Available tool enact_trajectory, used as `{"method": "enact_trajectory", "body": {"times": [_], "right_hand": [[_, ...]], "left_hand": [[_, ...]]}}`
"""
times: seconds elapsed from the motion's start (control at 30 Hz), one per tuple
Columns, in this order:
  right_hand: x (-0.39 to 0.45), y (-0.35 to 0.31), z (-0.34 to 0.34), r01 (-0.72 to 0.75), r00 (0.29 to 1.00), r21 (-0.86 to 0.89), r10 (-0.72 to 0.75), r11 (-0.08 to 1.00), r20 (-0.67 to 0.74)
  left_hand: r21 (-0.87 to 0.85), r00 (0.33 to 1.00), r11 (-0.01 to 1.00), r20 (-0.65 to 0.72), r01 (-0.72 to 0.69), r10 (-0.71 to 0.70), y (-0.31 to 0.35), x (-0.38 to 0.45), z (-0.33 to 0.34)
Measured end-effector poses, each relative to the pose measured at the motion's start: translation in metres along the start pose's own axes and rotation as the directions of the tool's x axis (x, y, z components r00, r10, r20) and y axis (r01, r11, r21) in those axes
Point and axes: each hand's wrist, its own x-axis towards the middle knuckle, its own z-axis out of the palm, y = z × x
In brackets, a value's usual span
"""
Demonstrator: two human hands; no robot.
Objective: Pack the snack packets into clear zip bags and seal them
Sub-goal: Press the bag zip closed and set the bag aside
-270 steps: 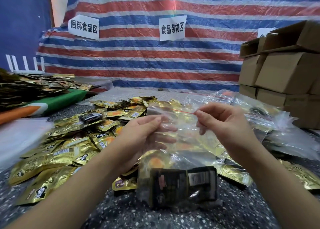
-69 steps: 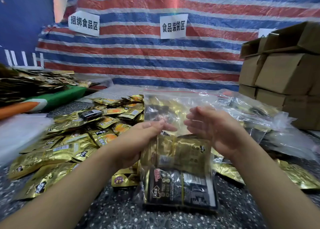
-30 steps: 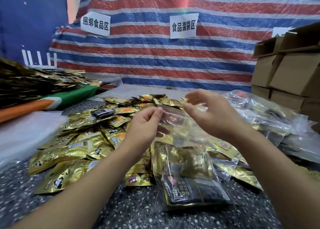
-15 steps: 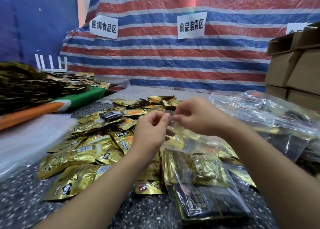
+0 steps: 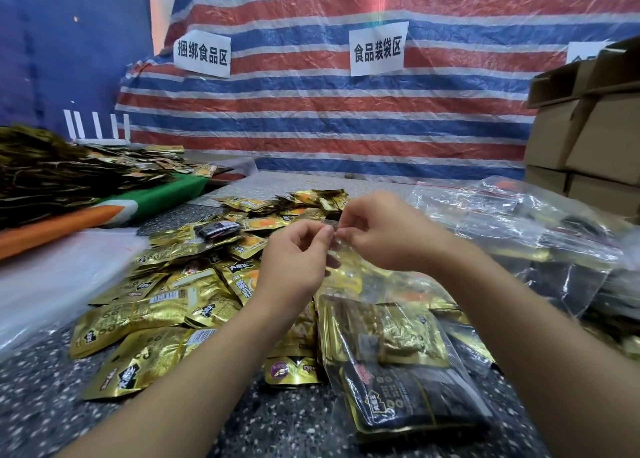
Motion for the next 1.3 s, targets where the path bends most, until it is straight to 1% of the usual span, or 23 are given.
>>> {"method": "enact_trajectory", "body": {"times": [0.2, 0.43, 0.57, 0.73, 0.87, 0.93, 1.1, 1.3], "right_hand": [[0.001, -0.004, 0.004, 0.000, 1.000, -0.080, -0.001, 0.997, -0.010], [0.000, -0.005, 0.004, 0.014, 0.999, -0.067, -0.017, 0.998, -0.040], [0.000, -0.005, 0.006, 0.017, 0.999, -0.060, -0.020, 0.998, -0.045], [0.000, -0.006, 0.008, -0.004, 0.997, -0.058, -0.001, 0.998, -0.083], [0.001, -0.005, 0.005, -0.028, 0.999, -0.042, 0.027, 0.999, -0.030], [0.002, -0.004, 0.005, -0.036, 0.999, -0.065, 0.035, 0.997, -0.008], [0.000, -0.001, 0.003, -0.036, 0.999, -0.154, 0.039, 0.987, 0.017], [-0.009, 0.019, -0.007, -0.083, 0.996, -0.154, 0.089, 0.985, 0.031]], "left_hand": [[0.075, 0.998, 0.996, 0.006, -0.058, 0.057, -0.003, 0.001, -0.001], [0.054, 0.999, 0.997, -0.023, -0.046, 0.048, -0.005, 0.003, 0.000], [0.069, 0.998, 0.996, -0.026, -0.062, 0.064, -0.006, 0.002, 0.000], [0.082, 0.995, 0.993, -0.056, -0.080, 0.084, -0.007, 0.002, 0.001], [0.058, 0.995, 0.997, -0.072, -0.060, 0.064, -0.006, 0.000, 0.003], [0.056, 0.994, 0.997, -0.089, -0.054, 0.059, -0.004, -0.001, 0.002], [0.062, 0.989, 0.996, -0.124, -0.069, 0.076, -0.002, -0.004, 0.001], [0.044, 0.985, 0.997, -0.158, -0.060, 0.067, 0.001, -0.003, -0.003]]}}
